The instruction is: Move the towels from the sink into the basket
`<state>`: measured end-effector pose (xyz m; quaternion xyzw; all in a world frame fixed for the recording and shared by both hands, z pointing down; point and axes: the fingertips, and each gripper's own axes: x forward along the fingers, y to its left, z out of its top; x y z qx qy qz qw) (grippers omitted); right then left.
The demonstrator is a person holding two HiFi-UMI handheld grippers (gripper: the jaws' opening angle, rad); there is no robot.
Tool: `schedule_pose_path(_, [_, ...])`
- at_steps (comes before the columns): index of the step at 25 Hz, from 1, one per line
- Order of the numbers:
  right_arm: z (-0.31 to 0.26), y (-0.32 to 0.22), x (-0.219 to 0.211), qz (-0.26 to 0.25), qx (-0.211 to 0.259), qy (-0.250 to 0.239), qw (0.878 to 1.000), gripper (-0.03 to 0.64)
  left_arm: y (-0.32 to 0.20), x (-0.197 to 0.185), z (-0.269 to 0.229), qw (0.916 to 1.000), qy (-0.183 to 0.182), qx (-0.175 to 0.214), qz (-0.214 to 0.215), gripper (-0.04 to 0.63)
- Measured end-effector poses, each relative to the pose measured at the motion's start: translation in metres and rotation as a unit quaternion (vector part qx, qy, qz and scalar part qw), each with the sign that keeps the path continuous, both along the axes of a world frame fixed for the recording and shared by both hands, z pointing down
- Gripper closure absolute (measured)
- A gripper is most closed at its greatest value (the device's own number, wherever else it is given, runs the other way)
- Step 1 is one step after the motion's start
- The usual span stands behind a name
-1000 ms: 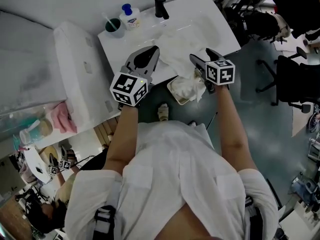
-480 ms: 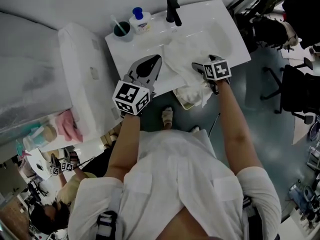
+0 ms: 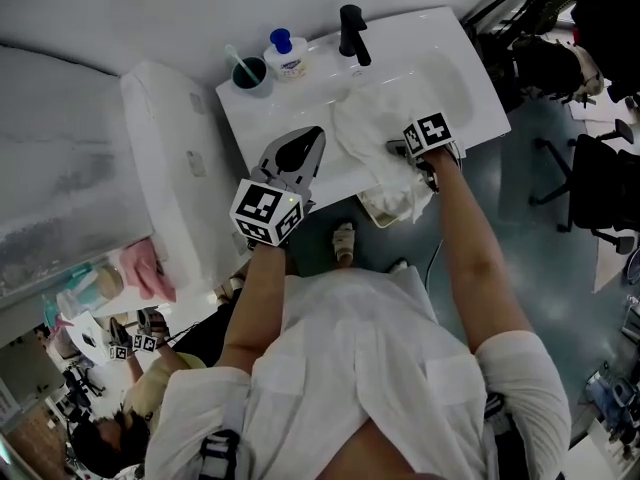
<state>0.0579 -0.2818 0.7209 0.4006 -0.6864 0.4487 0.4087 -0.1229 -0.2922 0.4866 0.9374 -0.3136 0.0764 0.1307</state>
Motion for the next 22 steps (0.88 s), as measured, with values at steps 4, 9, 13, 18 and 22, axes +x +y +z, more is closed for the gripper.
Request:
schedule_pose_path(4, [0.0,0.003,-0.008,0.002,-0.032,-0.014,0.999,0.301,0.002,0.006,0.002,1.0,-0.001,-0.001,0.008,0.578])
schedule_pose_path(9, [-0.005,0.004,-0.02,0.01,-0.018,-0.039,0.999,0.446,0.005,0.011,0.002,0.9999,-0.002,0.0,0.015,0.578])
schedule_pose_path(13, [-0.013,0.006,-0.021,0.026,0.026,-0.043,0.998,0.486,0.008,0.012,0.0,0.9999,-0.004,0.001,0.016,0.578])
schedule_pose_path(18, [-0.034,0.012,-0.013,0.059,0.11,-0.039,0.991,0.502,0.014,0.02,-0.004,0.9998,-0.002,0.006,0.021,0.578])
schedule_pose_path(22, [-0.054,0.025,-0.001,0.077,0.175,-0.031,0.981,0.506,0.026,0.037,-0.012,0.9992,-0.001,0.014,0.037,0.578])
